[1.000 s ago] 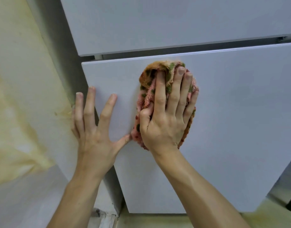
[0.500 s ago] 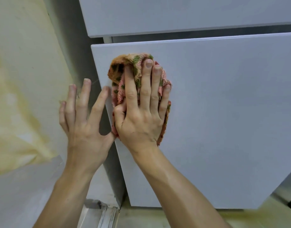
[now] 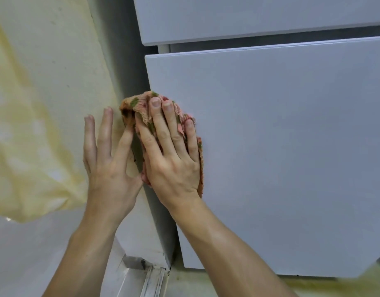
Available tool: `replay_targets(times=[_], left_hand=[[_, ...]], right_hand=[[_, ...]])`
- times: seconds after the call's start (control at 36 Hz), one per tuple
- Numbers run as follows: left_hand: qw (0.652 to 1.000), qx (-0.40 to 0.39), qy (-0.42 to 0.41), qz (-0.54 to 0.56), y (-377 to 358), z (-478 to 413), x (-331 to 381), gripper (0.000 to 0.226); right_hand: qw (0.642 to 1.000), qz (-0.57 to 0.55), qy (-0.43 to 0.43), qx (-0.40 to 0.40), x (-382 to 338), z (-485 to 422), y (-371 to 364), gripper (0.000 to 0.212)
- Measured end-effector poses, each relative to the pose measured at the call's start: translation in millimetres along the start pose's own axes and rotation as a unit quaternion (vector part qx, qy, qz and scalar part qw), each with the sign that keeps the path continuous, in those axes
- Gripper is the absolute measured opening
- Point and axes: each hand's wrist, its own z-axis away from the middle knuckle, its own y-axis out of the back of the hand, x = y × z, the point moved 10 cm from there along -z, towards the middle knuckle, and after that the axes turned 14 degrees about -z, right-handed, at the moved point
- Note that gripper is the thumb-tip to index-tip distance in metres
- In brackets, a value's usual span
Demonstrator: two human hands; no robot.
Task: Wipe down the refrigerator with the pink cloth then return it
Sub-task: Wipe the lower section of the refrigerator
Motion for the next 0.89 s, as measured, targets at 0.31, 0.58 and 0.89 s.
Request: replay_targets(times=[0.31,0.58,0.89], left_hand=[[0.985,0.041,0.014,0.166,35.9,11.2,21.6,0.061],[0.738,-0.150,0.216,0.622,21.1,13.6,57.6,0.036],[0.652,-0.400,0.209,0.610,0.7,40.7,135.1,0.028]], right_hand=[[0.976,-0.209,-0.045,-0.035,4.7,-12.0,29.3,0.040],[0.938,-0.312,-0.125,-0.089,47.5,-41.3,76.7,0.029],[0.896,-0.295,-0.315,-0.102,133.8,-77.2,130.2,0.043]])
